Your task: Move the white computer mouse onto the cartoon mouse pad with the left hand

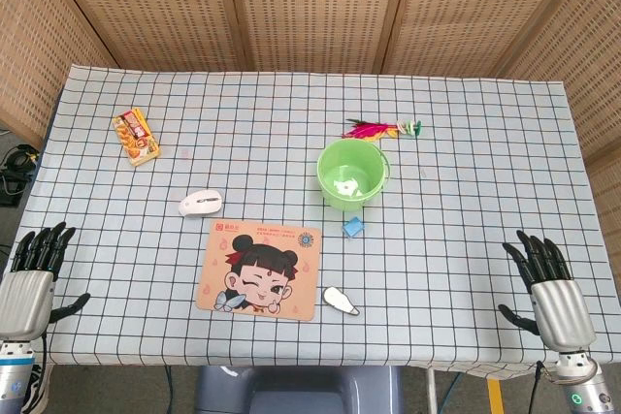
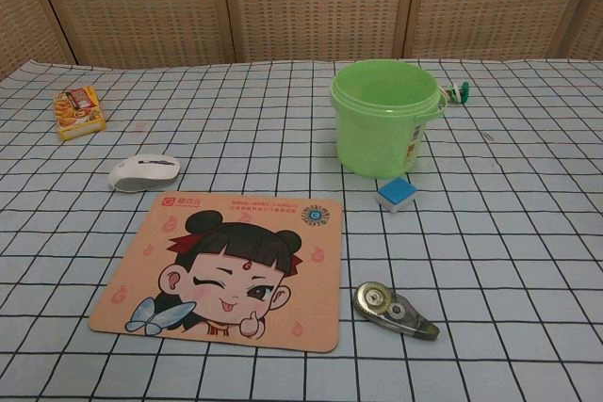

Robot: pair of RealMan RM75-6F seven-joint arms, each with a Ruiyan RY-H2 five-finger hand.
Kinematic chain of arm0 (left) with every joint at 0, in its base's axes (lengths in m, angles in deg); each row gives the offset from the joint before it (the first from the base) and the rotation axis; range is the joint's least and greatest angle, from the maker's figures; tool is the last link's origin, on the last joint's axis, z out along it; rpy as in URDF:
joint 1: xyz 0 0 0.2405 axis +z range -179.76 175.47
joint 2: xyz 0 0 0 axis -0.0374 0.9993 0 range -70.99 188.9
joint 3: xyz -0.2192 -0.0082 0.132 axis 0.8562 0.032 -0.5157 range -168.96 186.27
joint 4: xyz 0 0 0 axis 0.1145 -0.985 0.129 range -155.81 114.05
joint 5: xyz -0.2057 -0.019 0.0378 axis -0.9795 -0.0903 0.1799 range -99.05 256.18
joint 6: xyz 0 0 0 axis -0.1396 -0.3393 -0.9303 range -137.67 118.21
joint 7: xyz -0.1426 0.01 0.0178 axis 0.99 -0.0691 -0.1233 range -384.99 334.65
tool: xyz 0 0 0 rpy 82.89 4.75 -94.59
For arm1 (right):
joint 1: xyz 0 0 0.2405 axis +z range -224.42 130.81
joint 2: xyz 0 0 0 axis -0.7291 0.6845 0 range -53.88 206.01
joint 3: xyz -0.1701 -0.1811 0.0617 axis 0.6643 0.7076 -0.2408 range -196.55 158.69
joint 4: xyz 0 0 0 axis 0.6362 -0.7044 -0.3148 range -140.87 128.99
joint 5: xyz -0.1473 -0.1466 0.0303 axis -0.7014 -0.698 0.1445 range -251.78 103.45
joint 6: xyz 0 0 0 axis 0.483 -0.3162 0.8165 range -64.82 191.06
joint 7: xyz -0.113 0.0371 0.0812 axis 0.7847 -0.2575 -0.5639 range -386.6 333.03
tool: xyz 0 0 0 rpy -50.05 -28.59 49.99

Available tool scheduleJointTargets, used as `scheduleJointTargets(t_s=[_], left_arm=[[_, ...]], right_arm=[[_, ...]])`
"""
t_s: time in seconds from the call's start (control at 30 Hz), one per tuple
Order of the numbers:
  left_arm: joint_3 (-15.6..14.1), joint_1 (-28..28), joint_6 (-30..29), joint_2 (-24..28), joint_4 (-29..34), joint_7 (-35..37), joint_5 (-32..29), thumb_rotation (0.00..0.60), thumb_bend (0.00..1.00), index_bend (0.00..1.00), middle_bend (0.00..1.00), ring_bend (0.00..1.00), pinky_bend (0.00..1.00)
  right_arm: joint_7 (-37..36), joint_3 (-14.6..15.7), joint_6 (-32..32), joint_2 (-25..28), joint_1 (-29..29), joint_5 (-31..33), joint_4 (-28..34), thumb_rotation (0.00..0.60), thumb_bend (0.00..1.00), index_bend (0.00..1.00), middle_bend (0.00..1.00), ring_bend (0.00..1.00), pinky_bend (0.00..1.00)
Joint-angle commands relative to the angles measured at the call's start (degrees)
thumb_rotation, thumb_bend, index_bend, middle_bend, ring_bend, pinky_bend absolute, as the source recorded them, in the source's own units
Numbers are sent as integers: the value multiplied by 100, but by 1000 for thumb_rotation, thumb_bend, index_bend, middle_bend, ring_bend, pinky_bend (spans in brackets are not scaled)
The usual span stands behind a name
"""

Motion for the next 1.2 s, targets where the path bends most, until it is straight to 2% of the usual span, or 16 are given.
scheduleJointTargets(t_s=[0.03, 0.47, 0.77, 0.83, 0.93, 1.03, 1.2], left_arm=[[0, 0, 2, -1, -1, -5, -1, 600, 0, 0, 0, 0, 0], [9, -23, 72, 24, 24, 62, -47, 600, 0, 0, 0, 0, 0], [85, -127, 380, 55, 127, 129, -325, 600, 16, 0, 0, 0, 0], [132, -213, 545, 85, 209, 66, -431, 600, 61, 0, 0, 0, 0], [271, -423, 893, 173, 422, -54, -667, 600, 186, 0, 0, 0, 0], [441, -772, 1492, 332, 671, -216, -1012, 600, 284, 0, 0, 0, 0], [743, -1362, 2560, 532, 800, -227, -1817, 600, 544, 0, 0, 0, 0]], right_arm=[[-2, 2, -3, 1, -1, -4, 0, 600, 76, 150, 0, 0, 0], [4, 2, 7, 2, 3, -4, 8, 600, 76, 150, 0, 0, 0], [-123, -44, 43, 32, 10, 96, -13, 600, 76, 150, 0, 0, 0], [-171, -50, 48, 48, 14, 106, -20, 600, 75, 150, 0, 0, 0], [-234, -64, 64, 63, 19, 138, -34, 600, 75, 150, 0, 0, 0], [-298, -81, 98, 73, 30, 181, -52, 600, 75, 151, 0, 0, 0], [-399, -107, 130, 91, 36, 245, -77, 600, 75, 152, 0, 0, 0]])
